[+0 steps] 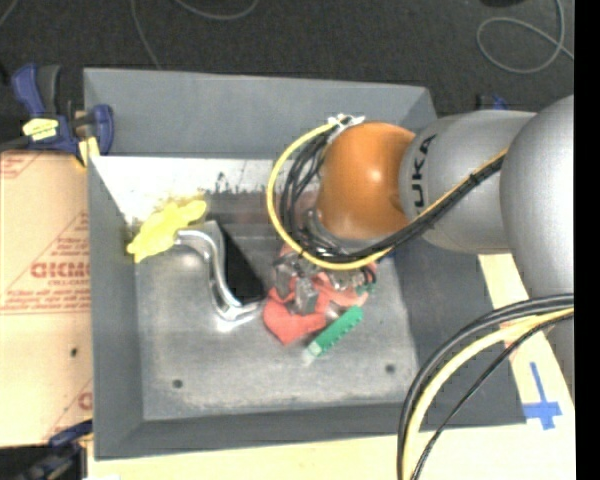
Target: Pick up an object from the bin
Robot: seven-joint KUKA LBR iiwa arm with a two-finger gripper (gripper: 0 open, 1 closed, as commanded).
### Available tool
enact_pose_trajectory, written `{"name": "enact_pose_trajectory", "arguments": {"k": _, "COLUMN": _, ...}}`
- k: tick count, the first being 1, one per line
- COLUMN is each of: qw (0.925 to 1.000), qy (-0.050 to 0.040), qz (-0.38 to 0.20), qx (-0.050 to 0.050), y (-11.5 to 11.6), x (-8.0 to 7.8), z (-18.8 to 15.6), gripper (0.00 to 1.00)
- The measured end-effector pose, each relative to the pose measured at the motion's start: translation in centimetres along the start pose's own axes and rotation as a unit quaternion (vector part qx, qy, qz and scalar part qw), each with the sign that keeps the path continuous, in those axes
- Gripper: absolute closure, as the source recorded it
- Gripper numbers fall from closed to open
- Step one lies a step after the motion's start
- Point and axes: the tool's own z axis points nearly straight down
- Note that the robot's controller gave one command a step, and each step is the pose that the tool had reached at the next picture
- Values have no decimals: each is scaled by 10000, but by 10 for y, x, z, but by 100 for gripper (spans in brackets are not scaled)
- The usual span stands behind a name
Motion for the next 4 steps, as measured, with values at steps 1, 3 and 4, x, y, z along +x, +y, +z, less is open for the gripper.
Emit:
{"name": "enact_pose_trajectory", "arguments": {"k": 1, "qw": 10000, "qy": 17, "qz": -34, "qx": -5, "y": 0, "x": 3, "z": -4, "gripper": 100}}
{"name": "enact_pose_trajectory", "arguments": {"k": 3, "qw": 10000, "qy": -27, "qz": -82, "qx": 1, "y": -8, "x": -2, "z": 5, "gripper": 100}}
{"name": "enact_pose_trajectory", "arguments": {"k": 4, "qw": 10000, "qy": -59, "qz": 24, "qx": 15, "y": -3, "x": -10, "z": -97, "gripper": 100}}
